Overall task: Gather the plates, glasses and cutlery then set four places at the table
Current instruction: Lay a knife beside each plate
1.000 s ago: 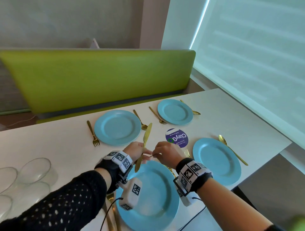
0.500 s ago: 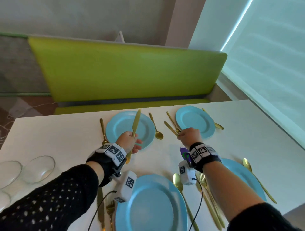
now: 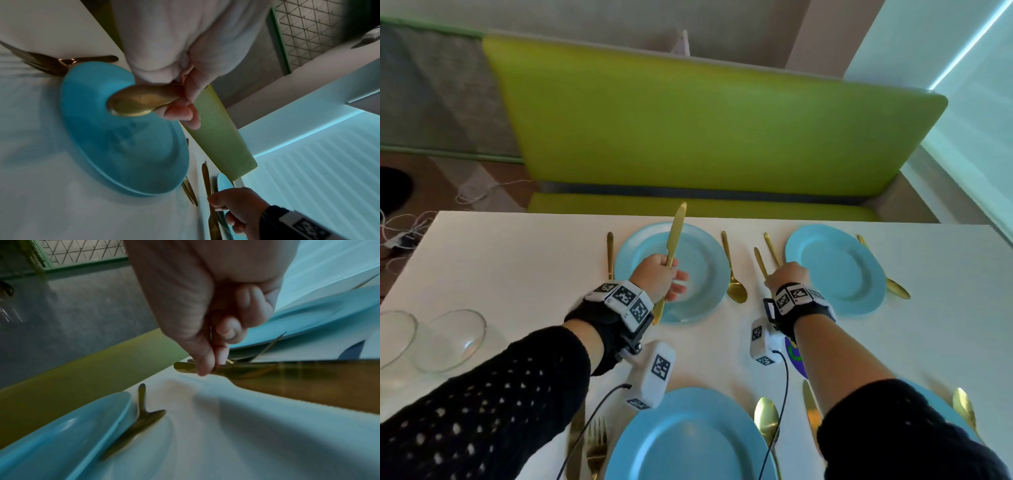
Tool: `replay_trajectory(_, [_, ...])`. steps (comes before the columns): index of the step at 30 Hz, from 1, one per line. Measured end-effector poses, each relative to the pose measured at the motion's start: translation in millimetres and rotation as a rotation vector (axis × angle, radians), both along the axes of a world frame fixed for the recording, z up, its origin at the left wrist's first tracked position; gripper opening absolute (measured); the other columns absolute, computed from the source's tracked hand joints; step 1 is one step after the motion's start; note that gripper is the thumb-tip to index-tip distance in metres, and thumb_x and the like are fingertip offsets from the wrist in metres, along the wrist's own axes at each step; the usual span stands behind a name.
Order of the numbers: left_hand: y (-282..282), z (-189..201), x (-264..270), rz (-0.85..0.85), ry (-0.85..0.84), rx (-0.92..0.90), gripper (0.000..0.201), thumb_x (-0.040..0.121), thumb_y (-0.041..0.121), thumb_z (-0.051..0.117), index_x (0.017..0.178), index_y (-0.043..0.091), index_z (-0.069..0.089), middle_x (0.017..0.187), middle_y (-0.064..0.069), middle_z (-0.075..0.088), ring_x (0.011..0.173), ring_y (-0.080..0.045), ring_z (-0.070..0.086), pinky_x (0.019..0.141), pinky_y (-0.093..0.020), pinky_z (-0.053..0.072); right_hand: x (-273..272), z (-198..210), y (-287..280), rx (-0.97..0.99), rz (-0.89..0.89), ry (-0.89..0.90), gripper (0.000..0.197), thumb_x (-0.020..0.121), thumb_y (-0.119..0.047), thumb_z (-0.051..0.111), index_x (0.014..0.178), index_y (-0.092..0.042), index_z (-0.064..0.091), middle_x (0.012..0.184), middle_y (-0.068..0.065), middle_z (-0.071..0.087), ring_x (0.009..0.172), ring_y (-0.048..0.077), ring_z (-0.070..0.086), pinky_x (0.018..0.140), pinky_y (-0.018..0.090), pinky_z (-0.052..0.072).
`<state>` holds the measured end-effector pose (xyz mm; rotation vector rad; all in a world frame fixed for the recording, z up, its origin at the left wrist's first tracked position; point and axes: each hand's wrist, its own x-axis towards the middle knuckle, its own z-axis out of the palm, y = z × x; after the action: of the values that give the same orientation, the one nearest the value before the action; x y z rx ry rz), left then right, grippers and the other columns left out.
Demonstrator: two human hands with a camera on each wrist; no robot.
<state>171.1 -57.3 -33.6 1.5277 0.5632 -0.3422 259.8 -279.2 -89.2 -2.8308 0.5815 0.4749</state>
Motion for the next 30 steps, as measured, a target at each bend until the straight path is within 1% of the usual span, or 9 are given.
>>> replay_trajectory(3, [0.0, -2.4, 4.7, 0.011, -0.001, -0.014, 0.014, 0.099, 0.002, 0.035, 0.107, 0.007, 0.044, 0.079, -0.005, 0.059, 0.06, -0.018, 0.056, 0.05, -0.024, 0.042, 7.1, -2.1, 0.4, 0.027, -0.03, -0.009, 0.012, 0.086, -0.013, 0.059, 0.09, -0.003, 0.064, 0.085, 0.012, 0.062, 0.096, 0.029, 0.067, 0.067, 0.027, 0.047])
replay_trajectory(5, [0.3, -3.5, 8.2, 0.021, -0.004, -0.025, 0.014, 0.099, 0.002, 0.035, 0.107, 0.006, 0.045, 0.079, -0.005, 0.059, 0.06, -0.018, 0.056, 0.05, -0.024, 0.041, 13.0, -1.8, 0.4, 0.036, -0.04, -0.011, 0.015, 0.087, -0.012, 0.058, 0.094, -0.001, 0.065, 0.092, 0.014, 0.067, 0.098, 0.029, 0.067, 0.072, 0.028, 0.051])
replay_trajectory(8, [0.9, -5.3, 13.5, 0.037, -0.004, -0.027, 0.014, 0.099, 0.002, 0.035, 0.107, 0.007, 0.045, 0.079, -0.005, 0.06, 0.06, -0.017, 0.057, 0.052, -0.025, 0.042, 21.5, -0.6, 1.3, 0.04, -0.054, -0.033, 0.016, 0.088, -0.009, 0.055, 0.097, 0.0, 0.065, 0.066, 0.007, 0.053, 0.089, 0.028, 0.065, 0.069, 0.027, 0.048])
replay_trajectory(10, [1.0, -6.5, 15.4, 0.045, 0.0, -0.027, 0.014, 0.099, 0.002, 0.035, 0.107, 0.007, 0.045, 0.079, -0.005, 0.06, 0.061, -0.017, 0.057, 0.052, -0.025, 0.043, 25.6, -0.9, 3.6, 0.035, -0.055, -0.061, 0.013, 0.089, -0.008, 0.053, 0.093, -0.002, 0.064, 0.062, 0.005, 0.049, 0.084, 0.028, 0.063, 0.065, 0.025, 0.044])
replay_trajectory(12, [1.3, -8.2, 16.4, 0.047, 0.004, -0.023, 0.014, 0.099, 0.003, 0.035, 0.107, 0.007, 0.046, 0.078, -0.004, 0.06, 0.061, -0.017, 0.057, 0.053, -0.024, 0.043, 28.9, -2.4, 5.9, 0.041, -0.066, -0.079, 0.014, 0.09, -0.009, 0.052, 0.094, -0.002, 0.064, 0.082, 0.011, 0.065, 0.094, 0.03, 0.067, 0.068, 0.029, 0.048])
replay_trajectory(13, [1.6, -9.1, 16.9, 0.05, 0.007, -0.023, 0.014, 0.099, 0.003, 0.035, 0.107, 0.007, 0.046, 0.078, -0.004, 0.061, 0.061, -0.017, 0.057, 0.053, -0.024, 0.043, 30.0, -3.0, 6.7, 0.049, -0.078, -0.088, 0.017, 0.09, -0.009, 0.052, 0.096, 0.0, 0.064, 0.094, 0.015, 0.068, 0.097, 0.031, 0.067, 0.071, 0.031, 0.051])
replay_trajectory(15, [2.4, -10.6, 18.0, 0.056, 0.014, -0.022, 0.014, 0.099, 0.003, 0.035, 0.107, 0.007, 0.046, 0.078, -0.004, 0.06, 0.061, -0.017, 0.057, 0.053, -0.024, 0.043, 32.2, -5.3, 7.1, 0.066, -0.099, -0.105, 0.019, 0.089, -0.01, 0.053, 0.099, 0.002, 0.064, 0.103, 0.018, 0.068, 0.098, 0.033, 0.066, 0.076, 0.034, 0.053])
replay_trajectory(22, [5.8, -13.1, 20.4, 0.075, 0.028, -0.023, 0.015, 0.099, 0.003, 0.035, 0.108, 0.007, 0.046, 0.079, -0.004, 0.061, 0.063, -0.018, 0.058, 0.055, -0.025, 0.045, 37.3, -6.8, 6.6, 0.121, -0.142, -0.176, 0.03, 0.092, -0.026, 0.056, 0.092, 0.002, 0.067, 0.098, 0.019, 0.07, 0.091, 0.034, 0.068, 0.068, 0.032, 0.051])
replay_trajectory(30, [5.6, -15.6, 20.4, 0.08, 0.04, -0.019, 0.015, 0.099, 0.004, 0.036, 0.108, 0.009, 0.047, 0.079, -0.004, 0.062, 0.064, -0.017, 0.059, 0.056, -0.025, 0.046, 42.1, -7.2, 7.4, 0.131, -0.151, -0.176, 0.026, 0.093, -0.019, 0.052, 0.093, 0.004, 0.065, 0.099, 0.02, 0.068, 0.091, 0.036, 0.067, 0.074, 0.036, 0.054])
